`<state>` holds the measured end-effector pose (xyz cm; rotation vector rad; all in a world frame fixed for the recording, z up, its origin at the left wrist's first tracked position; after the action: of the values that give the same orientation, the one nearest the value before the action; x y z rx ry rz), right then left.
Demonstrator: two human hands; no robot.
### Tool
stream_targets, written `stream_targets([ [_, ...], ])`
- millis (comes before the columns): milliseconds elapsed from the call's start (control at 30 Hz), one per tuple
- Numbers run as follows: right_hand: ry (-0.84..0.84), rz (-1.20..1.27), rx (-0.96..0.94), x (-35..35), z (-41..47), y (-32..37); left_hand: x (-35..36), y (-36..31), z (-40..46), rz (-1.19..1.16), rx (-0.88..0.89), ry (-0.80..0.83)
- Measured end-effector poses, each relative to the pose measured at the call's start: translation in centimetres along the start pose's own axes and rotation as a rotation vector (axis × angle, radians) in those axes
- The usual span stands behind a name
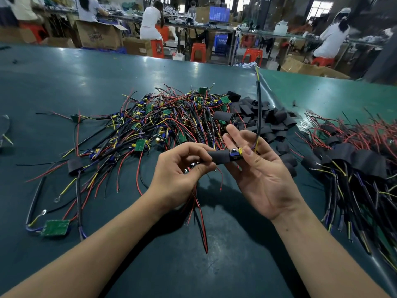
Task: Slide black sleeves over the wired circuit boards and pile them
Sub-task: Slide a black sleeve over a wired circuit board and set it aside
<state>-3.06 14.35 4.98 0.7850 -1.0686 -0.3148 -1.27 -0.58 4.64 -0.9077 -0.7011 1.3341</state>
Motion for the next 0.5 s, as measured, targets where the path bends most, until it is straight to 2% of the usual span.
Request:
stream_targets([
  [200,-0.006,-0.024,-0.007,0.26,-0.10,0.13,-0.04,-0.13,-0.11,-0.048,-0.003,-0.011],
  [400,-0.013,-0.048,-0.017,0.11,-0.12,0.26,0.68,0.36,-0.16,-0.142,-0.079,0.057],
  [500,-0.041,-0.147,-0.012,-0.01,-0.01,0.24,0.30,0.18,-0.15,-0.134,-0.068,0.003],
])
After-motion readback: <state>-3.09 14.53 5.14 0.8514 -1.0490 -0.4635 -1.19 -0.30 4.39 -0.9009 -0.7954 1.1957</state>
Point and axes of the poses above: each hand's wrist, its own z-axis towards the middle knuckle, its own x-axis out of the palm, y = z × x, the point moved 6 cm from there along z, towards the middle knuckle, and after that the axes turned 9 degrees about y, right-handed, at the moved point
